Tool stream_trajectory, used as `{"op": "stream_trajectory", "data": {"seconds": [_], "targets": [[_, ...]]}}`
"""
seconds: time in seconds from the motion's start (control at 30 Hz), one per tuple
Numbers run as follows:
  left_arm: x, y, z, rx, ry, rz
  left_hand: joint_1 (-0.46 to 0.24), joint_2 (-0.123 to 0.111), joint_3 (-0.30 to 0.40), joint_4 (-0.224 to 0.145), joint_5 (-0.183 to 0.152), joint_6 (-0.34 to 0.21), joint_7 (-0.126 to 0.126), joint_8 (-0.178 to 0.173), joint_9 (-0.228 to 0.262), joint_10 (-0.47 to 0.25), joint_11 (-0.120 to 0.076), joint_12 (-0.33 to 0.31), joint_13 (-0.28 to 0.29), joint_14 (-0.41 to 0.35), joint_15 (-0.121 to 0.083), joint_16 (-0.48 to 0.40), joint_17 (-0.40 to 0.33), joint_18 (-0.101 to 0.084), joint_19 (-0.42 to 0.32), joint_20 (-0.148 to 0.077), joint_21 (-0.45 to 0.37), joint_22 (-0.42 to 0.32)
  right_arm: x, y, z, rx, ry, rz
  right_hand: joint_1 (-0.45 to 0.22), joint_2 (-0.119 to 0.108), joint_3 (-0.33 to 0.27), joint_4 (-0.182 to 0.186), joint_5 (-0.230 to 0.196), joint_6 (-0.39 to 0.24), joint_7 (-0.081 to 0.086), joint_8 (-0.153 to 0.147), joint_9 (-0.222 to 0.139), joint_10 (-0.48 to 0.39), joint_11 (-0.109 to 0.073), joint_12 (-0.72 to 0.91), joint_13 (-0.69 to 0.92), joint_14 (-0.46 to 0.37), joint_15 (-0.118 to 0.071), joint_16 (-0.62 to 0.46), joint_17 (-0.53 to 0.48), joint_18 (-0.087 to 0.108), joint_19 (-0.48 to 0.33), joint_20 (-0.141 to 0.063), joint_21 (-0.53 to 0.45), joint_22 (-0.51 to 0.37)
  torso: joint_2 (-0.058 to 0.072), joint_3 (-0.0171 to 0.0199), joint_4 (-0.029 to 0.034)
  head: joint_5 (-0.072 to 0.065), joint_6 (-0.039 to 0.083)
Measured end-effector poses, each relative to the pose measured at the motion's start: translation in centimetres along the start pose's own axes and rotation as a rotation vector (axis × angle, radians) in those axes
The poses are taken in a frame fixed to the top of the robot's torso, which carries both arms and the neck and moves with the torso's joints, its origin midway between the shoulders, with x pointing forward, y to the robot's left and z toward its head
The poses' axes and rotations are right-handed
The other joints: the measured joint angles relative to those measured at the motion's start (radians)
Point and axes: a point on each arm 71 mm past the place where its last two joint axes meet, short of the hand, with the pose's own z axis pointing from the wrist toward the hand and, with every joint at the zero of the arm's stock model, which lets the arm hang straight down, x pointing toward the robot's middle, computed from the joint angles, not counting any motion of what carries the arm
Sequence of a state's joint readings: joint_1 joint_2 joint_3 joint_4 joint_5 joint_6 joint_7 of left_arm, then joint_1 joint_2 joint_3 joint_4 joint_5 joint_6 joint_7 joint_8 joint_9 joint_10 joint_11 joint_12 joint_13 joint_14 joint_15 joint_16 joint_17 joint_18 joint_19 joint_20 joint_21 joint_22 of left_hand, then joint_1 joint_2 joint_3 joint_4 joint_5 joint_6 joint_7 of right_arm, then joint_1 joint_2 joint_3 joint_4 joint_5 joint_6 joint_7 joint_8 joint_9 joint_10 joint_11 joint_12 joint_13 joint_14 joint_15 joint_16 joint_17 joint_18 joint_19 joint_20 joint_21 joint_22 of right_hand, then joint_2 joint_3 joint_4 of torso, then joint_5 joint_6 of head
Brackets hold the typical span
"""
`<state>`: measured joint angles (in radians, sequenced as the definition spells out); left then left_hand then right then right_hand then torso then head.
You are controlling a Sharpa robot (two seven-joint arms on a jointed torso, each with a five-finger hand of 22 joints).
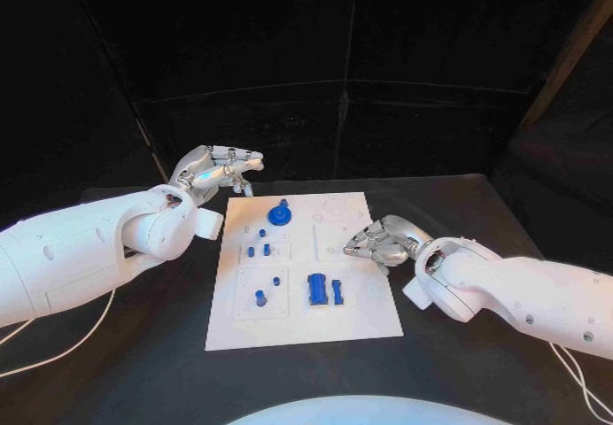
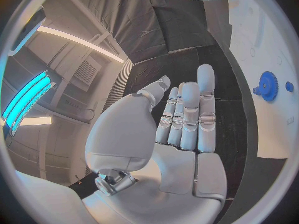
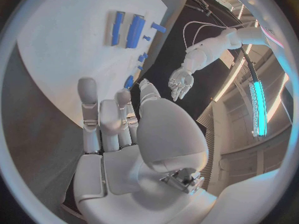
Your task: Assemble the parts on the task board
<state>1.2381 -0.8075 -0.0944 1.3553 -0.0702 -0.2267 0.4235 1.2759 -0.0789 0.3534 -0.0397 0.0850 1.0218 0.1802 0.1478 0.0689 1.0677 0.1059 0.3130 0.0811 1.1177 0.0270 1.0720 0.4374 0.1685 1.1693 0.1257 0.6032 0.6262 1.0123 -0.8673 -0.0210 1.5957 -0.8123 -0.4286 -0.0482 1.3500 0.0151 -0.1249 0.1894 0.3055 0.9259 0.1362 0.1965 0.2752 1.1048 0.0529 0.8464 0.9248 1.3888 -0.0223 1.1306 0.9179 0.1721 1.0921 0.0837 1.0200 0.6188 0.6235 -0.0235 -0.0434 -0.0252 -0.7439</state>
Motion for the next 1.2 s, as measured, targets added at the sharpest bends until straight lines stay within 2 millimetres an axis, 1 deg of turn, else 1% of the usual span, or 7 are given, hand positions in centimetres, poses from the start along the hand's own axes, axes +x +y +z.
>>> {"op": "stream_trajectory", "data": {"seconds": [0.1,0.23,0.37,0.53,0.77,0.97,1.2], "targets": [[-0.3,0.2,0.3,0.007,-0.026,-0.020,0.000,0.000,-0.017,0.009,0.000,-0.012,-0.004,0.000,-0.002,-0.009,0.009,0.000,-0.007,-0.091,0.011,-0.101,-0.059,0.000,-0.083,0.013,-0.080,-0.046,-0.9,-0.4,1.2,-0.046,-0.013,0.086,0.021,0.011,-0.005,-0.008,-0.017,-0.022,0.021,-0.003,-0.003,-0.128,0.023,-0.154,-0.123,-0.149,0.024,-0.295,-0.284,0.000,-0.092,0.022,-0.149,-0.119,-0.010,-0.0047,-0.0025,-0.004,0.022],[-0.7,0.5,0.4,0.012,-0.071,-0.063,0.006,0.006,-0.026,0.015,0.000,-0.034,-0.005,-0.025,-0.003,-0.008,0.012,-0.052,-0.018,-0.160,0.034,-0.284,-0.153,0.000,-0.178,0.038,-0.191,-0.121,-2.2,-0.9,2.6,-0.085,-0.047,0.194,0.058,0.033,-0.015,-0.028,-0.085,-0.064,0.063,-0.024,-0.022,-0.242,0.079,-0.354,-0.304,-0.276,0.083,-0.558,-0.426,-0.001,-0.182,0.071,-0.349,-0.240,-0.024,-0.0086,-0.0086,-0.010,0.048],[-1.0,1.0,0.4,0.014,-0.112,-0.100,0.009,0.009,-0.035,0.024,0.000,-0.032,-0.003,-0.042,-0.003,-0.010,0.029,-0.117,-0.018,-0.201,0.071,-0.479,-0.240,0.000,-0.291,0.075,-0.315,-0.208,-2.9,-1.2,4.0,-0.119,-0.077,0.283,0.084,0.053,-0.013,-0.066,-0.108,-0.069,0.078,-0.047,-0.052,-0.255,0.109,-0.485,-0.476,-0.405,0.139,-0.790,-0.569,-0.001,-0.272,0.123,-0.535,-0.351,-0.034,-0.0096,-0.0165,-0.001,0.070],[-0.7,1.6,0.6,0.018,-0.136,-0.132,0.014,0.014,-0.056,0.029,0.000,-0.030,0.006,-0.067,-0.003,-0.023,0.048,-0.182,-0.018,-0.209,0.106,-0.660,-0.313,0.000,-0.410,0.129,-0.445,-0.307,-3.5,-0.9,5.4,-0.172,-0.103,0.353,0.077,0.064,-0.019,-0.117,-0.108,-0.021,0.077,-0.094,-0.102,-0.182,0.117,-0.585,-0.673,-0.391,0.157,-0.947,-0.711,-0.001,-0.245,0.166,-0.678,-0.445,-0.042,-0.0062,-0.0181,0.014,0.097],[-0.8,2.3,0.6,0.022,-0.159,-0.146,0.018,0.029,-0.094,0.036,-0.001,-0.040,0.006,-0.082,-0.006,-0.032,0.058,-0.236,-0.020,-0.197,0.124,-0.799,-0.362,0.000,-0.417,0.141,-0.483,-0.371,-4.1,-0.3,6.3,-0.228,-0.122,0.395,0.044,0.089,-0.023,-0.175,-0.110,0.009,0.072,-0.130,-0.148,-0.134,0.112,-0.634,-0.810,-0.348,0.156,-1.025,-0.806,-0.001,-0.188,0.164,-0.769,-0.507,-0.043,0.0012,-0.0074,0.025,0.132],[-0.4,2.6,0.5,0.014,-0.156,-0.152,-0.225,0.058,-0.145,0.037,-0.047,-0.224,-0.028,-0.120,-0.041,-0.226,0.028,-0.279,-0.054,-0.370,0.094,-0.853,-0.404,-0.014,-0.557,0.092,-0.508,-0.421,-3.9,-0.4,6.1,-0.224,-0.120,0.398,-0.215,0.049,0.003,-0.186,-0.147,-0.161,0.035,-0.168,-0.173,-0.312,0.081,-0.675,-0.844,-0.538,0.133,-1.066,-0.838,-0.011,-0.353,0.118,-0.817,-0.538,-0.046,0.0029,-0.0034,0.025,0.131],[1.8,3.2,-0.5,-0.008,-0.157,-0.165,-0.502,0.073,-0.200,0.040,-0.073,-0.435,-0.068,-0.136,-0.061,-0.448,-0.008,-0.301,-0.073,-0.567,0.049,-0.911,-0.428,-0.037,-0.718,0.035,-0.572,-0.475,-2.9,1.1,5.1,-0.239,-0.134,0.442,-0.511,0.004,0.039,-0.188,-0.188,-0.361,-0.010,-0.183,-0.233,-0.519,0.046,-0.719,-0.900,-0.760,0.077,-1.111,-0.894,-0.041,-0.546,0.065,-0.870,-0.595,-0.067,0.0161,0.0267,0.025,0.142]]}}
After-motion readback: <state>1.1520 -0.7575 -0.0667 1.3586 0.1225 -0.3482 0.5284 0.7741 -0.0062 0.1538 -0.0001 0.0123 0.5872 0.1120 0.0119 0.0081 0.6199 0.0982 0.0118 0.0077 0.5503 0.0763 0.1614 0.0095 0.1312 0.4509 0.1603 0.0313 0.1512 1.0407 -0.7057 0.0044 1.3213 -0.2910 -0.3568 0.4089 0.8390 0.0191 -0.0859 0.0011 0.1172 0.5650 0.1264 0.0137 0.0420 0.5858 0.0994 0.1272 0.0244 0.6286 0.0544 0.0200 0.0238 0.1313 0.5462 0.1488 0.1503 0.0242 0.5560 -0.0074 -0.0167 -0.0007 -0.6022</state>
